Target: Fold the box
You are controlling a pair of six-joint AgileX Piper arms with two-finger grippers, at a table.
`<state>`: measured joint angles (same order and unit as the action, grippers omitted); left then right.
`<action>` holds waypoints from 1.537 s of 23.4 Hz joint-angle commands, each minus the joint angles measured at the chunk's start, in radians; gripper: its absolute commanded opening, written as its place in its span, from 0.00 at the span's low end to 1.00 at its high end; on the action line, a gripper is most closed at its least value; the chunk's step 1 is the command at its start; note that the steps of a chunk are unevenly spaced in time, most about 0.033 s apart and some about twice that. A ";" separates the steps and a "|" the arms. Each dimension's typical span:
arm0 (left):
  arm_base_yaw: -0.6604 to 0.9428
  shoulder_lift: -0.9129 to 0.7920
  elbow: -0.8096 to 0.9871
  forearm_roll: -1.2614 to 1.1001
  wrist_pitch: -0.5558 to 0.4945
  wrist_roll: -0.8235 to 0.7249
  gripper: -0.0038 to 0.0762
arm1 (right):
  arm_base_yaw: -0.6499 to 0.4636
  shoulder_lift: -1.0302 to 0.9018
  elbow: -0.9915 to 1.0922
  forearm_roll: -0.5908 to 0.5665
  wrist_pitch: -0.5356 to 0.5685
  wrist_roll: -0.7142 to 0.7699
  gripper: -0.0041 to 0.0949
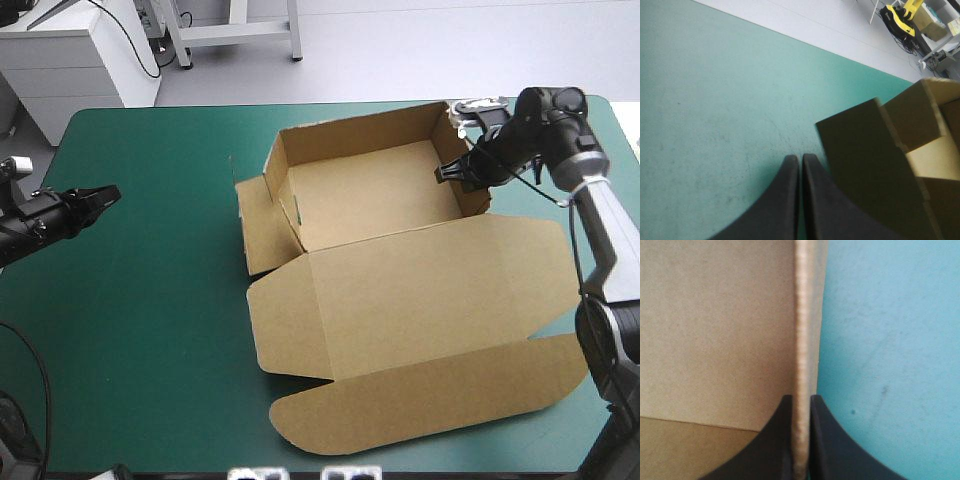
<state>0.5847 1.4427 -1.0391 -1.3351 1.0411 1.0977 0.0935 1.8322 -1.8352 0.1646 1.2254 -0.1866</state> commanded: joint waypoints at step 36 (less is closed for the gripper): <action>-0.561 0.202 -0.487 -0.054 0.076 -0.441 0.04 | -0.019 -0.122 -0.049 0.161 -0.138 -0.005 0.03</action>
<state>0.0293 1.7018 -1.4751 -1.3198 1.0790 0.6852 0.0786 1.7562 -1.8505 0.3052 1.1331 -0.1979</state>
